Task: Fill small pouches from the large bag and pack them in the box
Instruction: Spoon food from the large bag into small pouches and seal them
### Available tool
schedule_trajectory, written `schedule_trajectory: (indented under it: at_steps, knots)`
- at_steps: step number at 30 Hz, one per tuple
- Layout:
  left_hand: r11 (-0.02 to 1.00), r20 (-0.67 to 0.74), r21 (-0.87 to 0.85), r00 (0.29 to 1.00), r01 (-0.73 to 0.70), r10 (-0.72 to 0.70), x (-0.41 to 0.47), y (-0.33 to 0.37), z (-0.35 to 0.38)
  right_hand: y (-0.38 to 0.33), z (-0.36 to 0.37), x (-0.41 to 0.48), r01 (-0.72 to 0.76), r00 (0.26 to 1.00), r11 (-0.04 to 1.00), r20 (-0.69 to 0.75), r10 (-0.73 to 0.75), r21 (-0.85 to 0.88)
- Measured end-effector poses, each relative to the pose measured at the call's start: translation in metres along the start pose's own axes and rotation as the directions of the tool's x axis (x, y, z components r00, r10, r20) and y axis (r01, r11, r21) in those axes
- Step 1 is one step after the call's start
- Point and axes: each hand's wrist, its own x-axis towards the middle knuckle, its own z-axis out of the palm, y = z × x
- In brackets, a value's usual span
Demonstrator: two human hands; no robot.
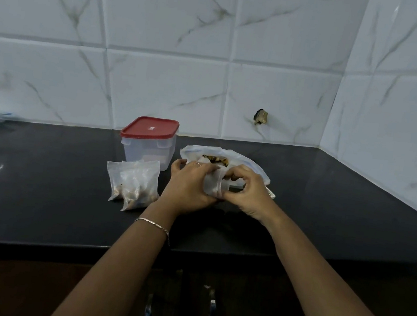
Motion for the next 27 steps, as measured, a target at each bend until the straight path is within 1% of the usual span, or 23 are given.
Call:
schedule_trajectory:
  at_steps: [2,3,5,7,9,10,11,12,14,16,18,20,23,25,27]
  knots:
    - [1.0,-0.021,0.019,1.0,0.012,-0.011,0.002,-0.001,0.002,-0.004,-0.001,-0.001,-0.003,1.0,0.999,-0.018,0.004,0.047]
    - [0.999,-0.022,0.006,0.999,0.031,-0.031,0.003,-0.002,0.002,-0.006,-0.003,-0.002,-0.021,0.998,0.995,-0.059,0.027,0.101]
    - [0.994,-0.002,-0.059,0.996,0.091,-0.092,0.004,-0.004,0.005,-0.007,-0.01,0.0,-0.061,0.977,0.974,-0.188,0.103,0.218]
    - [0.975,0.02,-0.153,0.987,0.162,-0.161,0.005,-0.005,0.007,-0.003,-0.02,0.001,-0.115,0.913,0.966,-0.358,0.195,0.233]
    - [0.943,0.039,-0.235,0.972,0.234,-0.232,0.007,-0.006,0.008,0.007,-0.03,0.002,-0.22,0.818,0.963,-0.507,0.27,0.158]
    - [0.924,0.048,-0.281,0.965,0.261,-0.258,0.009,-0.007,0.009,0.013,-0.035,0.001,-0.287,0.777,0.951,-0.553,0.301,0.114]
    - [0.896,0.055,-0.343,0.959,0.281,-0.28,0.01,-0.008,0.009,0.019,-0.039,0.001,-0.356,0.753,0.932,-0.571,0.327,0.065]
    - [0.855,0.066,-0.425,0.952,0.297,-0.298,0.011,-0.01,0.009,0.024,-0.042,0.0,-0.418,0.745,0.908,-0.565,0.353,0.017]
    - [0.746,0.099,-0.582,0.939,0.323,-0.329,0.015,-0.007,0.007,0.032,-0.048,-0.003,-0.528,0.753,0.844,-0.513,0.412,-0.096]
    - [0.626,0.111,-0.693,0.911,0.357,-0.397,0.019,-0.003,0.006,0.036,-0.053,-0.006,-0.604,0.763,0.759,-0.451,0.463,-0.244]
    - [0.533,0.104,-0.752,0.869,0.386,-0.483,0.024,-0.001,0.004,0.034,-0.054,-0.006,-0.628,0.771,0.686,-0.41,0.487,-0.368]
    - [0.477,0.09,-0.778,0.824,0.408,-0.559,0.032,-0.005,0.006,0.03,-0.053,-0.005,-0.614,0.789,0.655,-0.374,0.487,-0.441]
    - [0.447,0.063,-0.788,0.779,0.422,-0.624,0.044,-0.014,0.012,0.029,-0.049,-0.005,-0.554,0.833,0.677,-0.305,0.463,-0.485]
    - [0.473,0.047,-0.767,0.773,0.434,-0.632,0.051,-0.02,0.017,0.028,-0.047,-0.005,-0.497,0.868,0.713,-0.274,0.414,-0.495]
    - [0.527,0.033,-0.718,0.778,0.455,-0.627,0.057,-0.027,0.023,0.025,-0.045,-0.005,-0.425,0.904,0.782,-0.268,0.335,-0.455]
